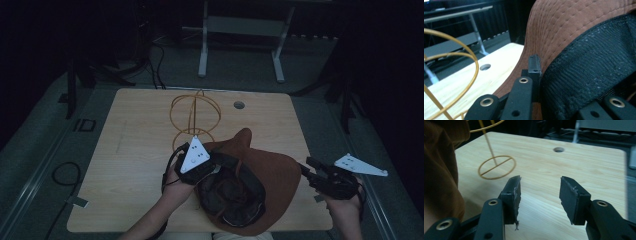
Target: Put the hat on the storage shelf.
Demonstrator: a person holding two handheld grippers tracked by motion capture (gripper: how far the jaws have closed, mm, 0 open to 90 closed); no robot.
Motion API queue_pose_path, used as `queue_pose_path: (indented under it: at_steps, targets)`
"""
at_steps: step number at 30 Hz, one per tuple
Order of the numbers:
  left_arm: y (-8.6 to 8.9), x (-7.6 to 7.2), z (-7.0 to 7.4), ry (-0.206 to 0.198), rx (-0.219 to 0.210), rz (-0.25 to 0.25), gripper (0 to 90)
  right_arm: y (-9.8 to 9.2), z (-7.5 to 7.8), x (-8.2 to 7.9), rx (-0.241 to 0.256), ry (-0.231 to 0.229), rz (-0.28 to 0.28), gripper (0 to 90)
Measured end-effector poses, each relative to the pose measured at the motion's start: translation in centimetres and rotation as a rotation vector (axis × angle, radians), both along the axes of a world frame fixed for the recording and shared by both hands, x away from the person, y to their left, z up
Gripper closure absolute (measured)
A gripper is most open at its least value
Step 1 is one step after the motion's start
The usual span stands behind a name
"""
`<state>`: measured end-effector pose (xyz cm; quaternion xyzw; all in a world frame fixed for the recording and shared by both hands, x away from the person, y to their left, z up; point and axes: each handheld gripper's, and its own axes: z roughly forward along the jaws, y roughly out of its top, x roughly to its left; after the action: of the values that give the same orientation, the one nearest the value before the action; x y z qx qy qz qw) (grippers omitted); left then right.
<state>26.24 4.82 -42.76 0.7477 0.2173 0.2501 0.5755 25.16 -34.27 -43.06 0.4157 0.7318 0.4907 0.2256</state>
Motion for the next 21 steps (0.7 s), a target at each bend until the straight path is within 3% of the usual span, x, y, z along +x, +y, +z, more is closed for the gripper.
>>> queue_pose_path:
  at_steps: [2,6,8,10,11,15,21]
  targets:
    - [0.4,0.1,0.3,-0.003,-0.022,-0.038,86.2,1.0,-0.2,0.3,0.001,0.006,0.049,52.0]
    - [1.4,0.1,0.5,-0.038,-0.116,-0.179,86.2,2.8,0.0,0.7,0.026,0.002,0.152,52.9]
    - [1.4,-0.2,0.8,-0.060,-0.121,-0.214,86.2,3.8,0.2,0.7,0.038,-0.001,0.210,52.6]
    - [1.3,-0.4,0.9,-0.070,-0.124,-0.222,86.2,4.4,0.4,0.6,0.042,-0.004,0.241,52.3]
    - [1.0,-0.6,1.1,-0.077,-0.114,-0.226,86.1,5.7,0.7,0.4,0.060,-0.010,0.313,51.1]
    - [0.5,-1.0,1.0,-0.089,-0.100,-0.219,86.1,7.6,1.2,-0.1,0.097,-0.032,0.437,48.8]
    - [-0.8,-1.8,0.5,-0.119,-0.057,-0.230,86.0,9.9,1.3,-0.2,0.153,-0.063,0.551,44.5]
